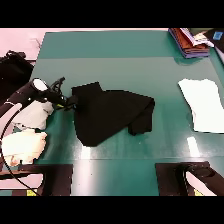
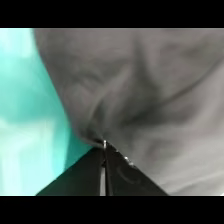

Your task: Fold the shirts.

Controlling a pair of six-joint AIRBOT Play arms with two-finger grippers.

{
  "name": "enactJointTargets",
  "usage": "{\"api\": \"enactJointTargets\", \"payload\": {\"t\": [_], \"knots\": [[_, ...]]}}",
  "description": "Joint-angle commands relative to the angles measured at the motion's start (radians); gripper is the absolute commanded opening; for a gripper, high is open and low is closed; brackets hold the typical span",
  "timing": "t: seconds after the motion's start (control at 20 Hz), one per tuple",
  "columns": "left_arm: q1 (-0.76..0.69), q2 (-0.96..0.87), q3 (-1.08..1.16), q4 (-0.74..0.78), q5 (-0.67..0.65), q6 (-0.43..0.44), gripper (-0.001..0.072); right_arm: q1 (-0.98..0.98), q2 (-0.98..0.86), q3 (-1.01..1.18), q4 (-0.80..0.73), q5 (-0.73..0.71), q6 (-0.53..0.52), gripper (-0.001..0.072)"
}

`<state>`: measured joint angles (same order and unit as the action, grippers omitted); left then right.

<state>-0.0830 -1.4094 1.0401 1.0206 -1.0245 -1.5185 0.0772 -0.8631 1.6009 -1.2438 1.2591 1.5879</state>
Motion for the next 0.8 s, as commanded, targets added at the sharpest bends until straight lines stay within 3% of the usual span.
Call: {"api": "enactJointTargets", "payload": {"t": [0.0, 0.1, 0.15, 0.2, 0.25, 0.45, 0.75], "knots": [[-0.004, 0.034, 0.116, 0.001, -0.002, 0.031, 0.0022, -0.134, 0.021, -0.150, -0.011, 0.128, 0.000, 0.0022], [-0.004, 0.048, 0.212, 0.003, -0.006, 0.036, 0.0022, -0.235, 0.041, -0.375, -0.006, 0.163, -0.013, 0.0024], [-0.004, 0.050, 0.248, 0.003, -0.006, 0.035, 0.0022, -0.271, 0.046, -0.499, 0.000, 0.156, -0.050, 0.0073], [-0.004, 0.050, 0.275, 0.003, -0.006, 0.035, 0.0022, -0.301, 0.038, -0.630, 0.022, 0.144, -0.063, 0.0296], [-0.004, 0.050, 0.288, 0.001, -0.004, 0.034, 0.0022, -0.318, 0.019, -0.743, 0.069, 0.138, -0.071, 0.0386], [-0.004, 0.045, 0.291, 0.000, -0.014, 0.035, 0.0022, -0.251, -0.120, -1.045, 0.357, -0.079, -0.187, 0.0385], [-0.004, 0.044, 0.291, 0.002, -0.016, 0.035, 0.0022, 0.036, -0.358, -0.999, 0.388, -0.255, -0.191, 0.0385]]}}
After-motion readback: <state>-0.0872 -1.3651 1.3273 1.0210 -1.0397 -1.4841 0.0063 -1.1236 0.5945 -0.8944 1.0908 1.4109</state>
